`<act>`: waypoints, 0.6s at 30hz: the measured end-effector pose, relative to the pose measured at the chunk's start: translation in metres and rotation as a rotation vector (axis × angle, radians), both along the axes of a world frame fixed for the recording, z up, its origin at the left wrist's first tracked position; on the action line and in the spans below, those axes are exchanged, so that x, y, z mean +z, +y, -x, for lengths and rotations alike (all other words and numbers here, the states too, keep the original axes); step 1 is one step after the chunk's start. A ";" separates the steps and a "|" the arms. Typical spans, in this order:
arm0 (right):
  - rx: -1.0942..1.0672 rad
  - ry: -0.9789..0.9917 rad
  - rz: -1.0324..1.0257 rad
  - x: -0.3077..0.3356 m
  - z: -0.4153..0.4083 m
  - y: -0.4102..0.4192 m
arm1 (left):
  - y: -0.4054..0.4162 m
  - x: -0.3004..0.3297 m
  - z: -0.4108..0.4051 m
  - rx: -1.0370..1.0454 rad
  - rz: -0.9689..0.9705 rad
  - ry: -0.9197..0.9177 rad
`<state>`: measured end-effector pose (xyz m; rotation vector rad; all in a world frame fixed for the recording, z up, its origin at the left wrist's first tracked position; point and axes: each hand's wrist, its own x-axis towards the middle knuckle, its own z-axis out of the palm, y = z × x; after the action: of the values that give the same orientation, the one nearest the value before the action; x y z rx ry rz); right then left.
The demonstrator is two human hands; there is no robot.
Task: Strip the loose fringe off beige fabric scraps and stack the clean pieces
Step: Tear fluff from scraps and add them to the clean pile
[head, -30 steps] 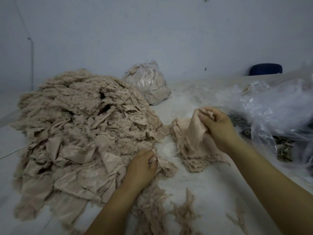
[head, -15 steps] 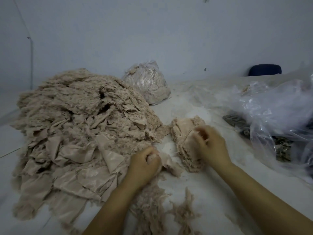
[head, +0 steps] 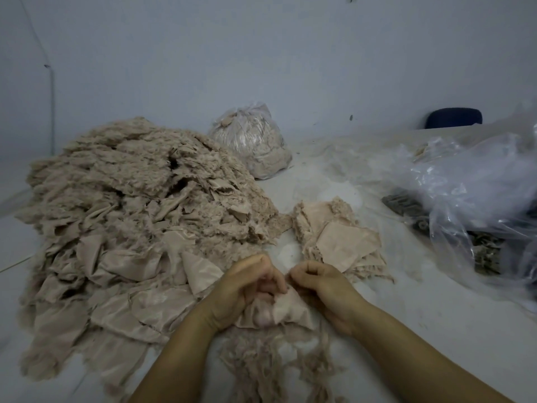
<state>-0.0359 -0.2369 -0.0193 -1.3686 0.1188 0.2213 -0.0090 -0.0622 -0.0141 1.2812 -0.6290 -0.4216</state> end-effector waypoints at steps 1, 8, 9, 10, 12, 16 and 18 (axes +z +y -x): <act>-0.031 0.001 -0.063 0.000 0.000 0.001 | -0.001 0.000 -0.001 0.026 -0.012 0.049; 0.068 -0.097 0.504 -0.007 0.001 0.009 | -0.012 -0.008 0.000 0.211 -0.100 -0.056; 0.128 -0.145 0.656 -0.006 0.002 0.009 | -0.013 -0.009 -0.001 0.346 -0.202 -0.142; 0.169 -0.205 0.793 -0.007 0.002 0.010 | -0.012 -0.011 -0.004 0.490 -0.344 -0.258; 0.143 -0.321 0.895 -0.010 0.004 0.013 | -0.010 -0.015 -0.007 0.599 -0.645 -0.519; -0.096 -0.436 0.681 -0.014 0.003 0.007 | -0.007 -0.021 -0.009 0.415 -0.859 -0.587; -0.124 -0.439 0.526 -0.011 0.003 -0.001 | -0.006 -0.017 -0.007 0.348 -0.672 -0.382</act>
<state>-0.0388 -0.2378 -0.0305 -1.8936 -0.1149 -0.2355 -0.0024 -0.0681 -0.0306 2.1056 -0.5815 -0.0885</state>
